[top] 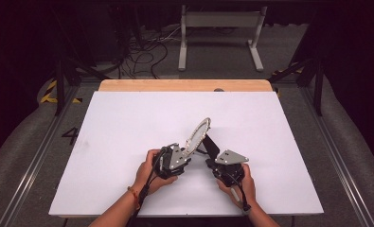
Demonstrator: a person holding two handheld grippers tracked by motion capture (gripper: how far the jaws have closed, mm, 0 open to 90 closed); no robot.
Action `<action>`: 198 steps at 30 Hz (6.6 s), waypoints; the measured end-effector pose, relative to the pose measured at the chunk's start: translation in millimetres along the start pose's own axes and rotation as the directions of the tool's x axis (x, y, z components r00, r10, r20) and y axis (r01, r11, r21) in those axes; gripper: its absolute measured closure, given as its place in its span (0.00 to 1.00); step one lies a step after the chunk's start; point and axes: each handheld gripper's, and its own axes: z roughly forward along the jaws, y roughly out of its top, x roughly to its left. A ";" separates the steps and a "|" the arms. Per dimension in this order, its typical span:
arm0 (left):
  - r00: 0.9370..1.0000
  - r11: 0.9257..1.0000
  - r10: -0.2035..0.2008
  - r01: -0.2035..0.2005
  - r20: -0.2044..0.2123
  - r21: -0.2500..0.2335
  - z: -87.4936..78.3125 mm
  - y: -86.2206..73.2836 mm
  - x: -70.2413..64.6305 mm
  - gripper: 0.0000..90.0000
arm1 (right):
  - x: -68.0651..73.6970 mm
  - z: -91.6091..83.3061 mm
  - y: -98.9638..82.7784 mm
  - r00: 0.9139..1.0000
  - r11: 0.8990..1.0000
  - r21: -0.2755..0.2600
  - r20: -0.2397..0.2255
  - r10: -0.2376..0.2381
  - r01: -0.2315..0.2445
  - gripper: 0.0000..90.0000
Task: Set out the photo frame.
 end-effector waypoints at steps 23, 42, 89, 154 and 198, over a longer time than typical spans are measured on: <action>0.995 0.998 0.065 -0.065 -0.080 0.009 6.0 5.5 -11.9 0.80 | -5.6 -0.9 -0.6 1.000 1.000 -0.001 -0.023 -0.006 0.006 1.00; 0.998 0.999 0.047 -0.048 -0.033 -0.019 2.6 8.0 -21.5 0.78 | -16.6 -3.8 -2.8 1.000 1.000 0.010 -0.001 0.004 -0.004 0.99; 0.990 0.995 0.027 -0.014 0.139 -0.095 4.0 22.3 -21.7 0.70 | -43.7 -1.5 -3.0 0.998 0.999 0.010 0.056 0.041 -0.041 0.93; 0.997 0.996 -0.069 0.067 0.038 0.065 -49.4 -54.5 18.1 0.39 | -0.6 9.2 23.3 0.981 0.962 -0.196 -0.042 0.187 -0.192 0.75; 0.946 0.973 -0.186 0.214 0.265 -0.081 23.1 12.7 51.4 0.15 | -37.3 -27.8 12.7 0.966 0.972 -0.169 -0.225 0.125 -0.165 0.84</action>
